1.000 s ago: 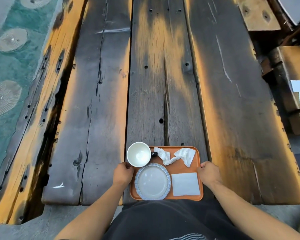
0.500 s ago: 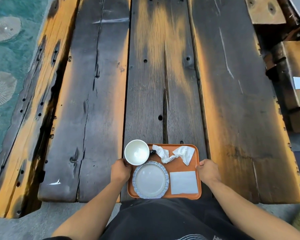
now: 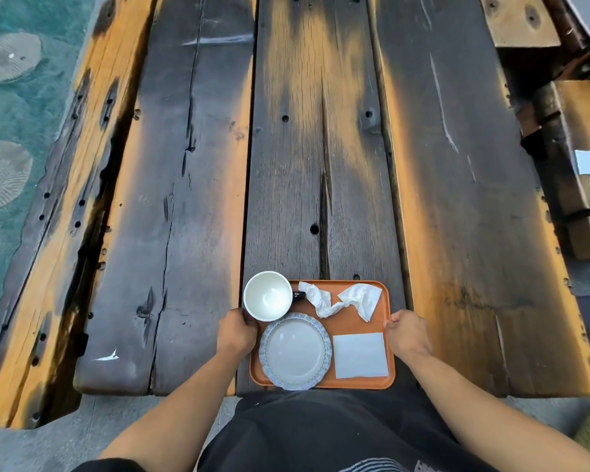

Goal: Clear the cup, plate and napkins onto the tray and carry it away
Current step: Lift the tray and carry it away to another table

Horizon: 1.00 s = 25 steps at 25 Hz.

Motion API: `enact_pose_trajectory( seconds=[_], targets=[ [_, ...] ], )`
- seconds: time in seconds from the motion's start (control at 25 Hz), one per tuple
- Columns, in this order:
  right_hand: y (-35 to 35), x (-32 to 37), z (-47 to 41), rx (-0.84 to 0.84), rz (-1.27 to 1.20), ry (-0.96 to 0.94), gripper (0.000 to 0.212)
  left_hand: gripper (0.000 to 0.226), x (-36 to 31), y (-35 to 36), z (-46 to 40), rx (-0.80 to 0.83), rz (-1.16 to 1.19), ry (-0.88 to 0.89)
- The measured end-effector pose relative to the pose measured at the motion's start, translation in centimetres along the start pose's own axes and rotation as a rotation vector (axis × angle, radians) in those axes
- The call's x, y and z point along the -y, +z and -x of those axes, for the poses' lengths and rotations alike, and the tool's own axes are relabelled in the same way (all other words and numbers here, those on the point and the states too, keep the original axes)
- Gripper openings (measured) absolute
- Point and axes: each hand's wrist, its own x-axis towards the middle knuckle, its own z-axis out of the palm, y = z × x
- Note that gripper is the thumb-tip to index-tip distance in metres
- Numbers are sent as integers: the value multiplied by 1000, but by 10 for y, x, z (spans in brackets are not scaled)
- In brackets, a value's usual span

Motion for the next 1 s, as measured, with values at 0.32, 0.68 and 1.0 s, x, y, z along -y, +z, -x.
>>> enact_pose_trajectory(
  seconds=[0.32,0.68,1.0],
  targets=[
    [-5,4,2,-41,23,-53,15,25,2,-4,2,10,28,4],
    [-4,11,27,-92,10,-91,16,36,16,-22,5,21,43,60],
    [8,18,58,-117,3,-97,19,40,37,-42,9,20,19,92]
  ],
)
